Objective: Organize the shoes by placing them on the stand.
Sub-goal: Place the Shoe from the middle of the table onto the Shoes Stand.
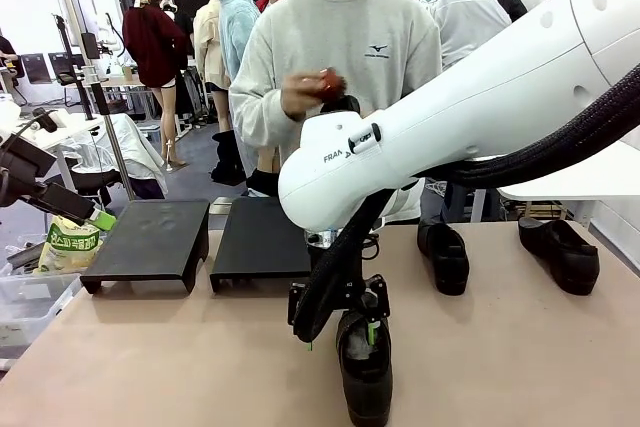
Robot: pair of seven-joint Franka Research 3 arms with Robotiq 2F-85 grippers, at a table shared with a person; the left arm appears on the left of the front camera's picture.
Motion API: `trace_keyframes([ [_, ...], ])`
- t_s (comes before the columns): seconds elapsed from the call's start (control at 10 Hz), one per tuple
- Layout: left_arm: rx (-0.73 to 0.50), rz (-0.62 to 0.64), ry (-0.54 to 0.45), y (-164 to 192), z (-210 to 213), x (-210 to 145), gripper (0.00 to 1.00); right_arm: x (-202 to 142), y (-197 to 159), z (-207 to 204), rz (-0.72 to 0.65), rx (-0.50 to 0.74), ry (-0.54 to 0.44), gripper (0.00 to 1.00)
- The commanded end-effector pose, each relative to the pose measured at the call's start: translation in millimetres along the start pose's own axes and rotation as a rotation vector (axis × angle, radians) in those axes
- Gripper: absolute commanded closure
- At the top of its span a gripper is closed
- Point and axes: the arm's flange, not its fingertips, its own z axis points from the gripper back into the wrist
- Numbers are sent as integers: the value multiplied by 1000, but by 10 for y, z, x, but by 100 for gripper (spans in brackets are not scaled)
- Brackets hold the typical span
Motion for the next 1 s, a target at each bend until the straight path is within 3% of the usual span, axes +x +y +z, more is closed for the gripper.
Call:
trace_keyframes([
  [0.0,-13,-13,-5,27,4,-13,0,3,0,-2,0,5,4,0],
  [0.2,-13,-13,-5,27,4,-13,0,2,-2,-1,0,0,0,0],
  [0.5,-13,-13,-5,27,4,-13,0,-514,-15,767,120,-100,-219,0],
  [0.7,-13,-13,-5,27,4,-13,0,-700,-443,1053,138,-117,-196,0],
  [0.8,0,0,0,1,1,-1,0,-792,-860,1171,115,-106,-185,0],
  [0.9,14,12,-7,-325,-70,-41,0,-870,-1218,1224,62,-99,-176,0],
])
